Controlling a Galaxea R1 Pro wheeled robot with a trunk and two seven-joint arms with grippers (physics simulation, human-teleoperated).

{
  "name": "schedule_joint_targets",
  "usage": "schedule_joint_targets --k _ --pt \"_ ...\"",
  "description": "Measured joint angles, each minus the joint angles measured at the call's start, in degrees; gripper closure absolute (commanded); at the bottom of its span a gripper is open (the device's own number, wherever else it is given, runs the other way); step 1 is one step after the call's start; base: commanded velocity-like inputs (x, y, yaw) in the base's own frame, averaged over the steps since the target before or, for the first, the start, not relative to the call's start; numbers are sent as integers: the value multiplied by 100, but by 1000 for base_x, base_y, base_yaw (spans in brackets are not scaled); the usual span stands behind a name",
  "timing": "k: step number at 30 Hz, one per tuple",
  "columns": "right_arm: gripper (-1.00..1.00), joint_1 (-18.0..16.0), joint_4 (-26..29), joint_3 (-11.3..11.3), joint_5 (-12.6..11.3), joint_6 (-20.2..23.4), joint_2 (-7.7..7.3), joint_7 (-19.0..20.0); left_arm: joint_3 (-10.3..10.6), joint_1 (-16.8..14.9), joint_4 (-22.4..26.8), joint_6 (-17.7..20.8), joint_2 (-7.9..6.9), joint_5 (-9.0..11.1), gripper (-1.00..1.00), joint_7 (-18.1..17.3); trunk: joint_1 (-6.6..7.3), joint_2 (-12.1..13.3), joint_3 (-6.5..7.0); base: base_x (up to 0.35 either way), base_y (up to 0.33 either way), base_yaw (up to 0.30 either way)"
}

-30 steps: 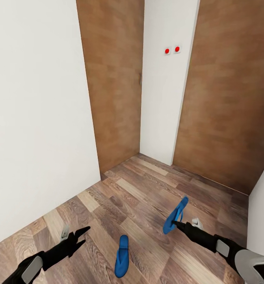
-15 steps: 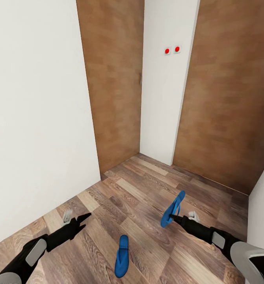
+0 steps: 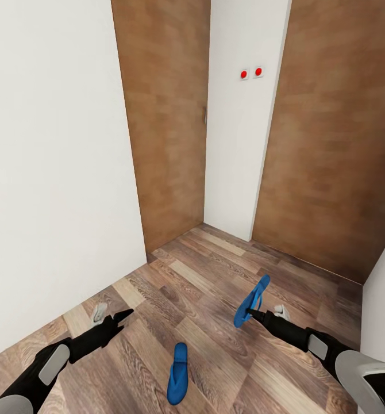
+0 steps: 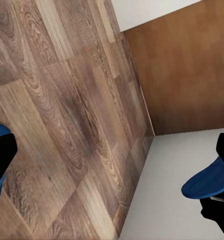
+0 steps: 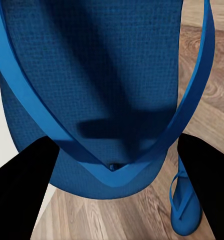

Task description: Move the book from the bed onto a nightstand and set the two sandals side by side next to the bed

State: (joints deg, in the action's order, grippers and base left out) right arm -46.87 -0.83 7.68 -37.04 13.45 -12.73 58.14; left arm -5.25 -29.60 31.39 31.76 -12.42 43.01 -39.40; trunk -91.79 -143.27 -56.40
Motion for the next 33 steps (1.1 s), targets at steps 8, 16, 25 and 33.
schedule_joint_targets --k 8,16,25,33 --pt "100 0 3 -23 -3 -2 -1 3 2 0 0 -1 2 -1 -100 257 0 0 0 0 0 0" --pt "100 1 3 -14 -5 -127 -2 3 19 -1 -6 3 18 28 -100 3703 0 0 0 0 0 -138" --pt "100 1 3 -3 -3 -160 -2 2 19 -1 -6 2 27 28 -100 3703 0 0 0 0 0 -252" --pt "100 0 3 -8 -5 -168 -2 1 18 0 -5 3 27 28 -100 3703 0 0 0 0 0 -207"
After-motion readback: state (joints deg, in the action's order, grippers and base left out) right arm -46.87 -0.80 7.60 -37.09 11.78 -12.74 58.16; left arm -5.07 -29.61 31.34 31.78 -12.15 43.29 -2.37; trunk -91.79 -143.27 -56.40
